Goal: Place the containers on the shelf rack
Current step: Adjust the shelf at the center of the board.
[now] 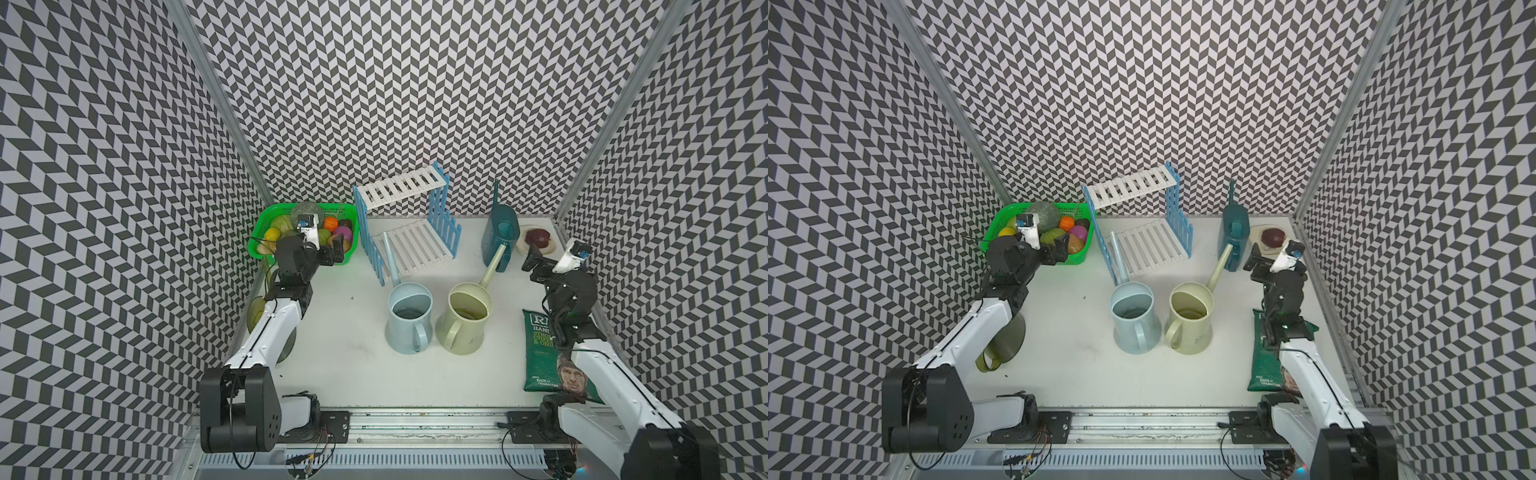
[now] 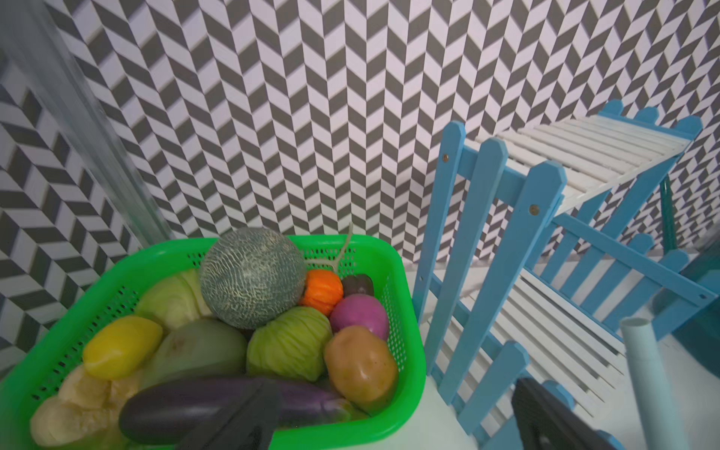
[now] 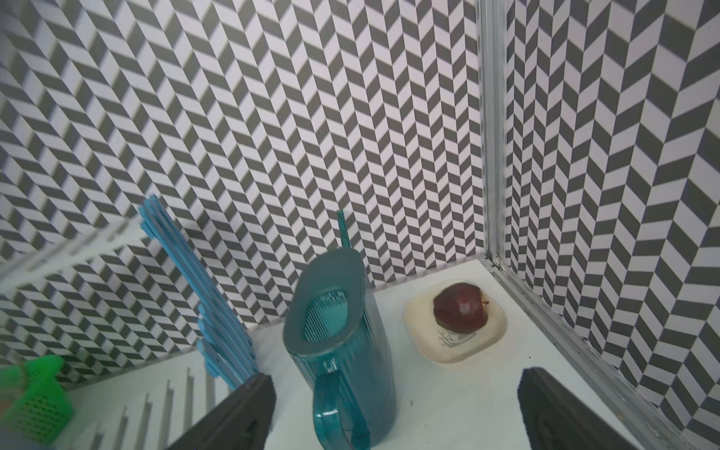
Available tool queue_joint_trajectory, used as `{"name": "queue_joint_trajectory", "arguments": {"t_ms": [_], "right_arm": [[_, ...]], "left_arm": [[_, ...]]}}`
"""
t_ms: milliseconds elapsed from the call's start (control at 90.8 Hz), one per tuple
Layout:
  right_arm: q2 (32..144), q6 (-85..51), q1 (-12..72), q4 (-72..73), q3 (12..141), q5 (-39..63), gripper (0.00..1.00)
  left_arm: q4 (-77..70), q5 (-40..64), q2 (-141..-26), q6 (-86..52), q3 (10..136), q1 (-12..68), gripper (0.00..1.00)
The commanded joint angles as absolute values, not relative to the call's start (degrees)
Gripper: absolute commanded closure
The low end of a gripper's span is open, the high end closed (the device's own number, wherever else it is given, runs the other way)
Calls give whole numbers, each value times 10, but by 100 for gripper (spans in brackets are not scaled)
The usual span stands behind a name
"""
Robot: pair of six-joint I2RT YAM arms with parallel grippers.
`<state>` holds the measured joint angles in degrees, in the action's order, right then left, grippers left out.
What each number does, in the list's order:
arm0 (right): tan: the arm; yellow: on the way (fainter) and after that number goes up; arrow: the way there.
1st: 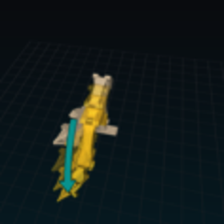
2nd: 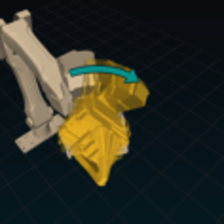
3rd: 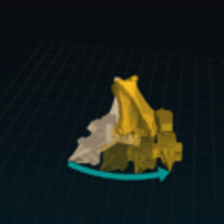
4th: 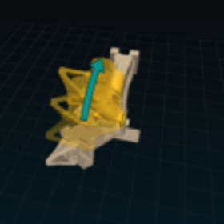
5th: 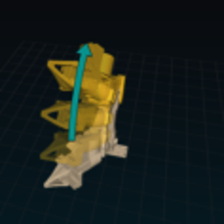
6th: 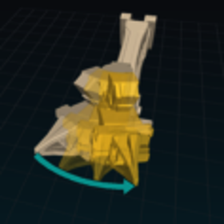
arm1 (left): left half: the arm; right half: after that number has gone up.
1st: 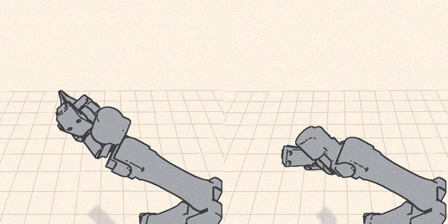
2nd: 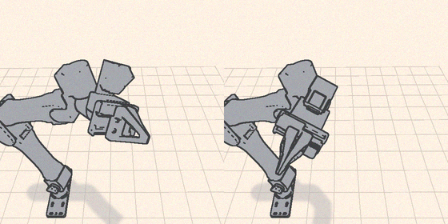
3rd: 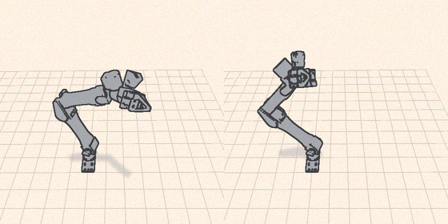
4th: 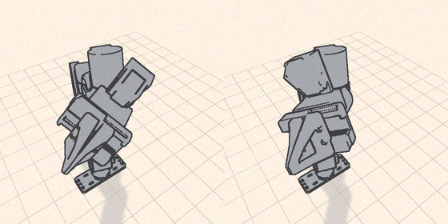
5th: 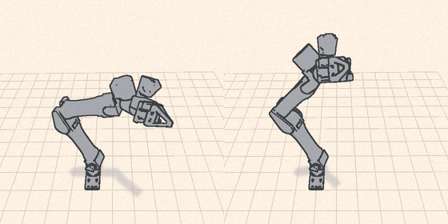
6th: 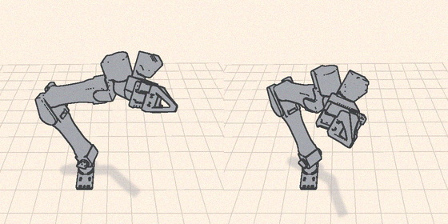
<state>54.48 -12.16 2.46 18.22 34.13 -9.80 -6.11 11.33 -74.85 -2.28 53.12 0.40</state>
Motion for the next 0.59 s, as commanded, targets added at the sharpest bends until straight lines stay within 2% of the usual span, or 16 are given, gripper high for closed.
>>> {"name": "queue_joint_trajectory", "arguments": {"t_ms": [0, 88, 187, 341, 584], "right_arm": [[540, -138, 27, 32, 427, 28, 5], [590, -123, 43, -47, 528, 107, 12], [658, -84, 93, -94, 624, 101, 14], [811, -18, 165, -189, 776, 81, 22], [986, 21, 200, -229, 933, 53, 33]], "left_arm": [[123, 140, -784, -63, 591, 35, 4], [166, 64, -816, -102, 638, 80, 5], [196, -5, -843, -155, 684, 114, 7], [200, 17, -881, -188, 734, 134, 19], [209, 17, -930, -221, 784, 148, 27]]}}
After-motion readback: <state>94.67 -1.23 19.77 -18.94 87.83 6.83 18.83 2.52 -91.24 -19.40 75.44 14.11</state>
